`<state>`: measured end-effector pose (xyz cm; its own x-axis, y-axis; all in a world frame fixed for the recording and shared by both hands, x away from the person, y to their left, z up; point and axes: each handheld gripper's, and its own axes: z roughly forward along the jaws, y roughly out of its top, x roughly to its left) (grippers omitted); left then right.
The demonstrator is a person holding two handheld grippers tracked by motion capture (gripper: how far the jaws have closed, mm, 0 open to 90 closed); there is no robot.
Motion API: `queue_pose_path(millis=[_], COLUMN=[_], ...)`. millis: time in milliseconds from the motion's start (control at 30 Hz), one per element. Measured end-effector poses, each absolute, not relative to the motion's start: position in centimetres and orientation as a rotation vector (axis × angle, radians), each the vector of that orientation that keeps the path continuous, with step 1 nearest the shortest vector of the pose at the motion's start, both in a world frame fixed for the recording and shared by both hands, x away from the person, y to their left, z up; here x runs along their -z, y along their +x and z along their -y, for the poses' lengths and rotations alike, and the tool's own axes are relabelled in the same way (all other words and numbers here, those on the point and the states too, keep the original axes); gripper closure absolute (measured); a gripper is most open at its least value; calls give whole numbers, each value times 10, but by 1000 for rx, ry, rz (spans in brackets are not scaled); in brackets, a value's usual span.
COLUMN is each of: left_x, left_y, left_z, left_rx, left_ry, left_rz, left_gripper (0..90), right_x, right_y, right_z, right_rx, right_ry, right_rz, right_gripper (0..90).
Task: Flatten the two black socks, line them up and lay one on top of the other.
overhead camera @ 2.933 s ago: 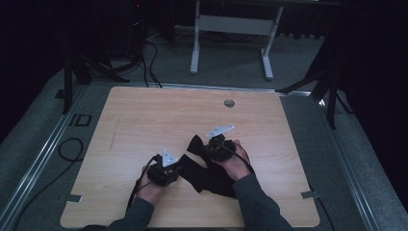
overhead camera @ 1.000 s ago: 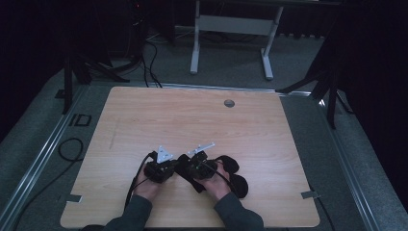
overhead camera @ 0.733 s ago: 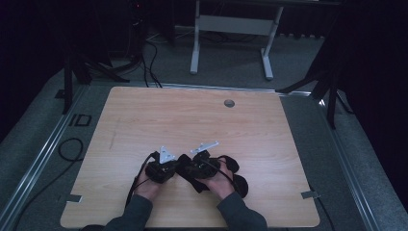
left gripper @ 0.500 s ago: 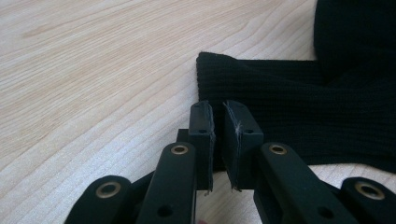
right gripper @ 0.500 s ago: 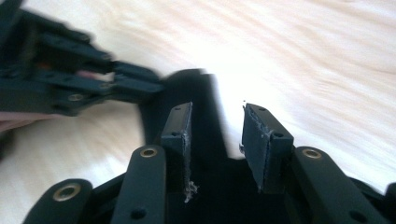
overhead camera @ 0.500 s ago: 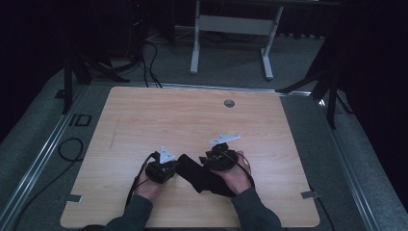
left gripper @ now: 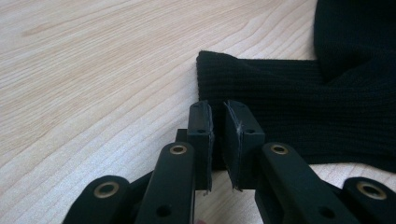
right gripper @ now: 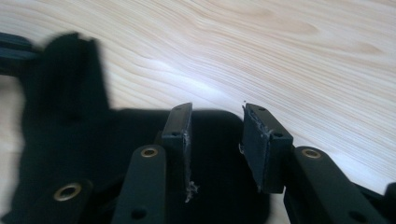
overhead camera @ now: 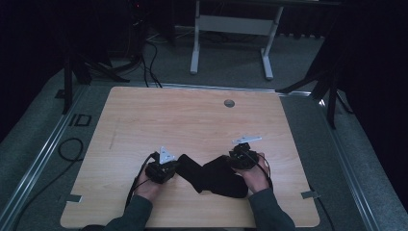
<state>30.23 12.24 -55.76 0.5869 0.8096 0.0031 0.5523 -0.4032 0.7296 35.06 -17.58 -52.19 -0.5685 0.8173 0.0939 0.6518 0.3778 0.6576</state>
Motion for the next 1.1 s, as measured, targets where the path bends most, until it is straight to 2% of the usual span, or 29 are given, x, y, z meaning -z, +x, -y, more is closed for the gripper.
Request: queue_pose_path(millis=[167,400,567,900,967,1100], left_x=[558,558,558,558,558,558], left_y=[302,302,301,301,301,301], left_z=[-123,-122,-122,-122,-122,-122], left_rx=[-470,-473,-473,-470,-471,-471], left_ry=[2113,2113,2114,2109,2109,2109], left_rz=[-1076,-1077,-1077,-1081,-1082,-1082], left_gripper=[815,815,814,813,813,813], right_x=[535,548,548,550,551,550], right_y=[358,360,358,351,349,349], right_z=[190,190,188,184,184,184], right_rx=[-894,-827,-814,-841,-850,-855], right_ry=[1362,1369,1355,1334,1331,1333], right_rz=[-2367,-2374,-2359,-2338,-2344,-2353], right_gripper=[613,570,571,726,783,827])
